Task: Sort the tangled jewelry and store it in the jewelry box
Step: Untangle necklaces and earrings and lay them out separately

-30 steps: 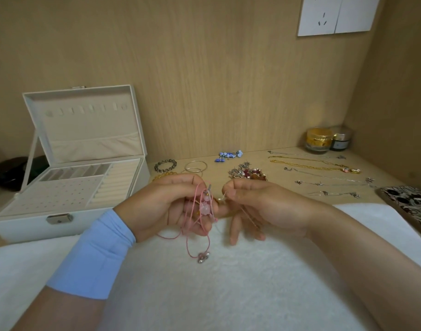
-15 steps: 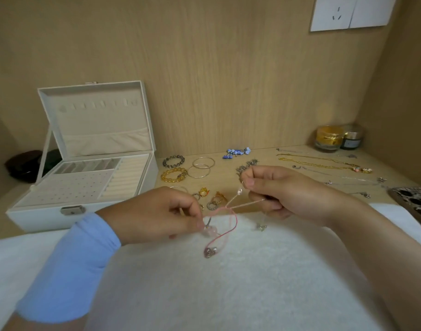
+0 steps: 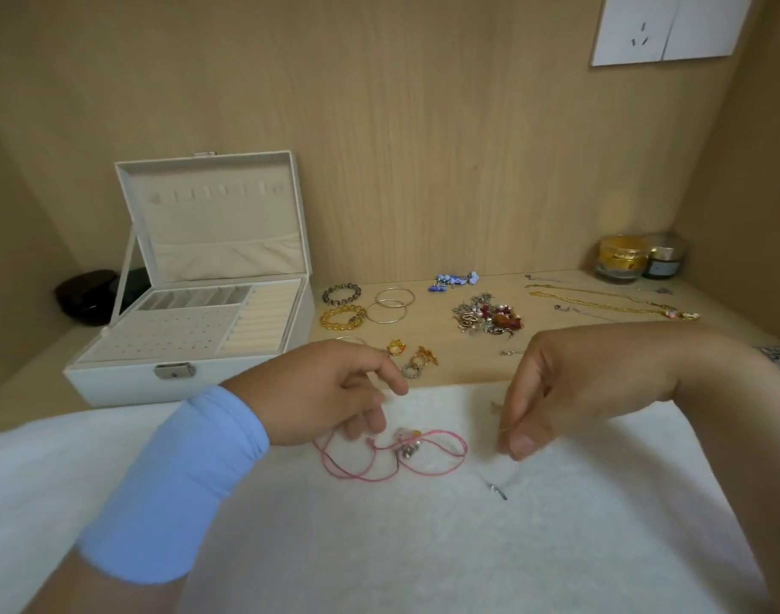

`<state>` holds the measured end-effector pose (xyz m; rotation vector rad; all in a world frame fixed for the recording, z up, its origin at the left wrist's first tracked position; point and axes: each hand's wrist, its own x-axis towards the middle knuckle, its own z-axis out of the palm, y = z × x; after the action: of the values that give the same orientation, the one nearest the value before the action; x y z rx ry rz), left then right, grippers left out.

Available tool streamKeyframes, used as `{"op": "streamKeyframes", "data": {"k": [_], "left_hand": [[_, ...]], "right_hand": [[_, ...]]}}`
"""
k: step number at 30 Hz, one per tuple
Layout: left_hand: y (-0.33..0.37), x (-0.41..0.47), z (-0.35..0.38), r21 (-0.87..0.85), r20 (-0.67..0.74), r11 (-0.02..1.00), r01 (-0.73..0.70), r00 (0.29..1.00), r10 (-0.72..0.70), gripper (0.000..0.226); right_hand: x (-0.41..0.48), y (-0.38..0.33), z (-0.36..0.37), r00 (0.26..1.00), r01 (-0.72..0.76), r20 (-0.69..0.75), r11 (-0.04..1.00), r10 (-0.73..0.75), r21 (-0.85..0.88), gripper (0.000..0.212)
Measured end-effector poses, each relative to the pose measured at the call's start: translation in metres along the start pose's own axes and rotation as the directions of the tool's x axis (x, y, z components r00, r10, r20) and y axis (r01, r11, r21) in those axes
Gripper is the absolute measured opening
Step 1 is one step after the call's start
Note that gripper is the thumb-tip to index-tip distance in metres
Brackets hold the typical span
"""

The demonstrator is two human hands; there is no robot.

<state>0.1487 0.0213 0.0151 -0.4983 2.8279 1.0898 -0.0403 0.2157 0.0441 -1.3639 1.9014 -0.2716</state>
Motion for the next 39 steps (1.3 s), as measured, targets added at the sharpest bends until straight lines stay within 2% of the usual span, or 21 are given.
{"op": "streamKeyframes", "data": {"k": [2,5,8,11,15,20,22,25,29,30,31,33,36,37,39], "left_hand": [[-0.006,0.009,0.006,0.126,-0.024,0.991,-0.039,0.999,0.042,0.027],[-0.01,0.014,0.015,0.223,0.105,0.965,-0.135,0.988,0.114,0.03],[-0.015,0.012,0.017,0.209,0.086,0.962,-0.175,0.983,0.16,0.022],[-0.015,0.009,0.014,0.151,-0.058,0.971,-0.183,0.979,0.194,0.01],[-0.005,0.004,-0.004,0.07,-0.27,0.963,-0.26,0.924,0.269,0.003],[0.016,0.012,-0.027,0.029,-0.525,0.942,-0.334,0.797,0.298,0.01],[0.028,0.017,-0.033,-0.126,-0.593,0.913,-0.388,0.767,0.244,0.016],[0.047,0.021,-0.043,-0.455,-0.645,0.745,-0.488,0.757,0.101,0.022],[0.061,0.018,-0.055,-0.759,-0.593,0.332,-0.56,0.805,0.001,0.026],[0.061,0.017,-0.058,-0.784,-0.574,0.294,-0.547,0.819,-0.01,0.027],[0.058,0.016,-0.06,-0.789,-0.562,0.311,-0.53,0.827,-0.015,0.027],[0.051,0.013,-0.065,-0.718,-0.572,0.483,-0.5,0.82,-0.002,0.028],[0.038,0.005,-0.066,-0.423,-0.583,0.826,-0.372,0.81,0.067,0.028],[0.034,0.001,-0.064,-0.314,-0.578,0.896,-0.314,0.812,0.082,0.029],[0.023,-0.004,-0.063,-0.117,-0.595,0.973,-0.201,0.798,0.093,0.027]], "right_hand": [[-0.003,-0.007,-0.003,0.998,-0.052,-0.037,0.998,0.05,-0.042,0.014],[0.007,-0.016,-0.002,0.99,-0.108,-0.104,0.989,0.097,-0.099,0.02],[0.026,-0.022,0.006,0.965,0.018,-0.259,0.999,-0.03,-0.049,0.017],[0.045,-0.024,0.016,0.935,0.152,-0.33,0.988,-0.131,0.038,0.017],[0.058,-0.027,0.019,0.938,0.234,-0.324,0.912,-0.12,0.338,0.028],[0.061,-0.034,0.012,0.929,0.37,-0.25,0.701,-0.272,0.61,0.043],[0.062,-0.035,0.009,0.911,0.404,-0.243,0.603,-0.334,0.688,0.053],[0.061,-0.034,0.006,0.865,0.492,-0.328,0.516,-0.379,0.701,0.049],[0.06,-0.029,0.007,0.824,0.567,-0.406,0.568,-0.395,0.597,0.022],[0.06,-0.027,0.007,0.827,0.562,-0.413,0.59,-0.381,0.58,0.019],[0.06,-0.026,0.008,0.832,0.552,-0.422,0.617,-0.361,0.561,0.017],[0.06,-0.021,0.009,0.844,0.524,-0.435,0.654,-0.312,0.546,0.015],[0.059,-0.012,0.008,0.86,0.486,-0.447,0.667,-0.247,0.566,0.016],[0.058,-0.01,0.007,0.863,0.476,-0.45,0.663,-0.228,0.578,0.016],[0.057,-0.006,0.006,0.867,0.471,-0.453,0.636,-0.208,0.611,0.015]]}}
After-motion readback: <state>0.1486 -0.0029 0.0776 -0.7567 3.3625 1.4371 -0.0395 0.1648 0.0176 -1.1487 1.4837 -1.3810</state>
